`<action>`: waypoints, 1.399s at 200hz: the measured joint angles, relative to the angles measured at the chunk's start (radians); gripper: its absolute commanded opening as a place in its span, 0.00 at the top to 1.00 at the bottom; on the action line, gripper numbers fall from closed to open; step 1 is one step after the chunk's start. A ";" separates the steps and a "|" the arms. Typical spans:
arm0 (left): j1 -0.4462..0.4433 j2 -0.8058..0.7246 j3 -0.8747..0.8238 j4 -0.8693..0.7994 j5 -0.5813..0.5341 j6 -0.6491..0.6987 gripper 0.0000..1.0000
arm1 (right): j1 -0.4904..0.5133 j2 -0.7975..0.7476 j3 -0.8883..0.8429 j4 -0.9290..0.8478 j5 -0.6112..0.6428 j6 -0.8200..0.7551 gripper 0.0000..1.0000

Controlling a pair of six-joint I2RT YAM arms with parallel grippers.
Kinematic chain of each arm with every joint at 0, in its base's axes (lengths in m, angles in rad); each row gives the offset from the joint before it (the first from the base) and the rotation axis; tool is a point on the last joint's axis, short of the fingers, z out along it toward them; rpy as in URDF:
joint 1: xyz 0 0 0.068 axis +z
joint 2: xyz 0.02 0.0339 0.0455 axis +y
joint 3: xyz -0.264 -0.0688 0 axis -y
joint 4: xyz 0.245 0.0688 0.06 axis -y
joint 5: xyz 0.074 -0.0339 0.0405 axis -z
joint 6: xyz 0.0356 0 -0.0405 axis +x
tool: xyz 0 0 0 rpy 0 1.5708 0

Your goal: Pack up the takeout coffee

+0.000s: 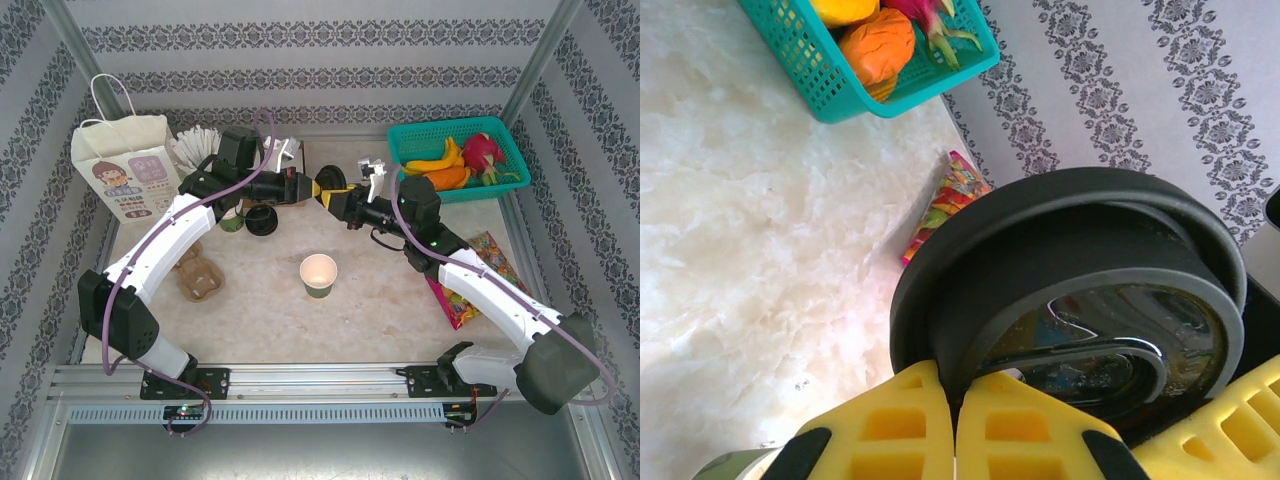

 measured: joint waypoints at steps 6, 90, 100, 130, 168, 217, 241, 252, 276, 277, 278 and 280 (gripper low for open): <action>0.000 0.000 0.000 -0.002 -0.005 0.003 1.00 | 0.003 0.000 0.000 -0.004 0.005 -0.003 0.72; -0.002 -0.056 -0.026 -0.135 -0.261 0.066 1.00 | -0.024 -0.149 -0.040 -0.202 0.240 -0.021 0.02; -0.002 -0.066 -0.038 -0.169 -0.281 0.077 1.00 | -0.046 -0.179 -0.056 -0.237 0.266 0.000 0.02; -0.002 -0.084 -0.058 -0.293 -0.328 0.102 1.00 | -0.082 -0.209 -0.072 -0.402 0.361 0.074 0.02; -0.002 -0.092 -0.058 -0.442 -0.343 0.106 1.00 | -0.070 -0.208 -0.115 -0.537 0.388 0.225 0.02; -0.071 -0.069 -0.062 -0.591 -0.346 0.035 1.00 | -0.045 -0.146 -0.192 -0.615 0.349 0.455 0.02; -0.132 -0.057 -0.071 -0.610 -0.357 -0.008 1.00 | -0.021 -0.100 -0.196 -0.612 0.309 0.502 0.02; -0.148 -0.040 -0.070 -0.620 -0.371 -0.023 1.00 | -0.020 -0.077 -0.199 -0.594 0.282 0.519 0.02; -0.161 0.008 -0.069 -0.631 -0.402 -0.043 1.00 | -0.018 -0.043 -0.220 -0.539 0.239 0.564 0.02; -0.161 0.010 -0.069 -0.631 -0.402 -0.043 1.00 | -0.017 -0.042 -0.221 -0.537 0.237 0.565 0.02; -0.162 0.012 -0.069 -0.631 -0.404 -0.044 1.00 | -0.016 -0.041 -0.221 -0.535 0.237 0.566 0.02; -0.163 0.015 -0.069 -0.631 -0.407 -0.047 1.00 | -0.014 -0.039 -0.223 -0.532 0.233 0.570 0.02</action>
